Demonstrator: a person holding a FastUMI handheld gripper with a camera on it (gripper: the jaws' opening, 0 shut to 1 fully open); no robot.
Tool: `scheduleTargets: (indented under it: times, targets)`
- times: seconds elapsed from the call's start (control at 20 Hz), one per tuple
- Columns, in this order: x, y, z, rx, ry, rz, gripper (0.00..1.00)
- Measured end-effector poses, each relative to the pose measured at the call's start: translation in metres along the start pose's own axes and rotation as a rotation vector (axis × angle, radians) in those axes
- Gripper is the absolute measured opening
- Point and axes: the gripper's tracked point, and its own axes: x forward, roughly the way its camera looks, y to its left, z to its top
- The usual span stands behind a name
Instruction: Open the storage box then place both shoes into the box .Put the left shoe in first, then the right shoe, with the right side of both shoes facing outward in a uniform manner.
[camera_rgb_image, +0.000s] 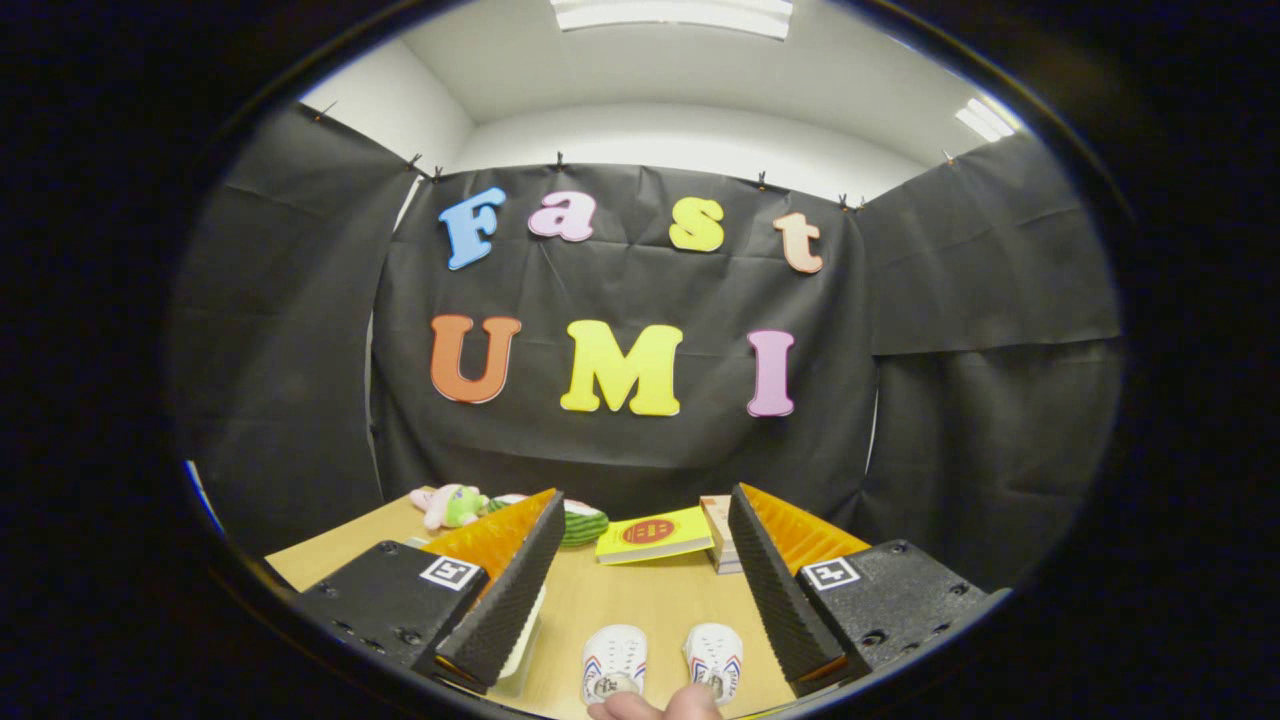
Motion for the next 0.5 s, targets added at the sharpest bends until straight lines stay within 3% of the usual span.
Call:
scheduleTargets:
  times: [0.5]
  targets:
    - [-0.005, -0.01, 0.003, -0.015, 0.004, 0.038, 1.0]
